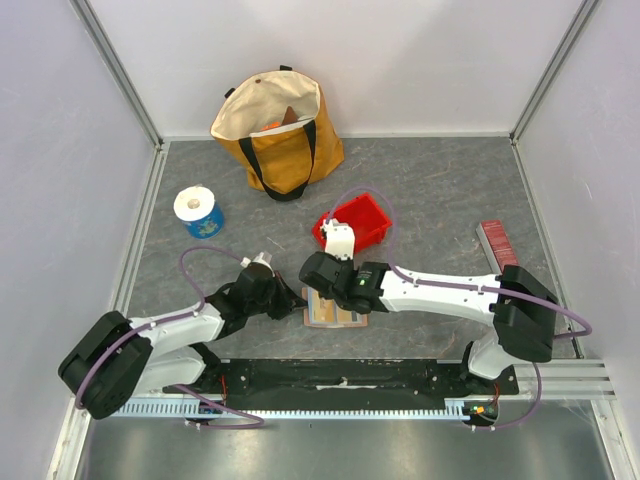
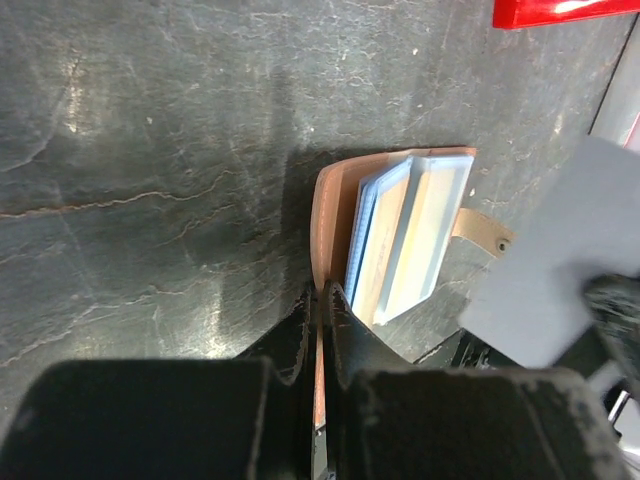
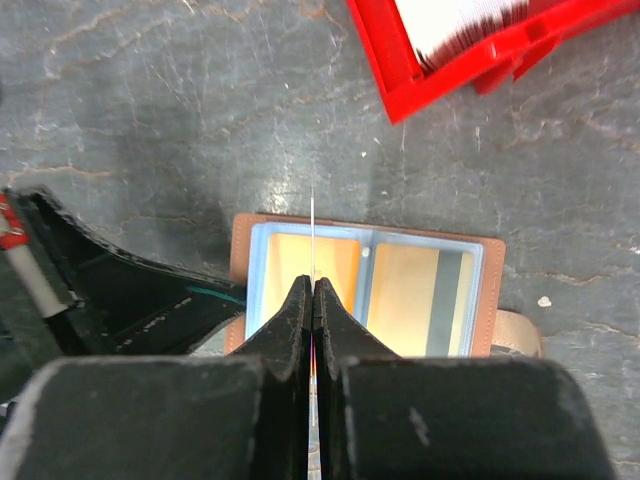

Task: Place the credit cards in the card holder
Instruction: Insert the credit card into the card holder.

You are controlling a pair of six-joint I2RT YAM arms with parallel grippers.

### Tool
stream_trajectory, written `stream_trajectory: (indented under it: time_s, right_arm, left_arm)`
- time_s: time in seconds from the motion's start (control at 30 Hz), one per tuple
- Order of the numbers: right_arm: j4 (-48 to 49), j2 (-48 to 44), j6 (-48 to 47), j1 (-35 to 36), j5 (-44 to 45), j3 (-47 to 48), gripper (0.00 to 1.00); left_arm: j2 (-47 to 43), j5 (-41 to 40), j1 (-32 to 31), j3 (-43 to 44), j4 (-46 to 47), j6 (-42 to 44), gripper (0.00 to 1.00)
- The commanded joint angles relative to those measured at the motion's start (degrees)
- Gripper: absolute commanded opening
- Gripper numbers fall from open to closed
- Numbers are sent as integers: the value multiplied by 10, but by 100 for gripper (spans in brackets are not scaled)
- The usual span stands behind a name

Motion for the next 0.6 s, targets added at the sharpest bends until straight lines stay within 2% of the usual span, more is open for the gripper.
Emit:
stream_trajectory:
  time_s: [0.0, 0.3, 0.57]
  right_arm:
    - [62, -25, 22, 1, -16, -40, 0]
    - [154, -14, -12, 1, -86, -61, 0]
    - [157, 13, -17, 1, -80, -43, 0]
  left_arm:
    - [-22, 6, 2, -2, -4, 19, 2]
    - [-35, 7, 2, -4, -4, 16, 2]
    - [-41, 6, 2, -7, -7, 15, 2]
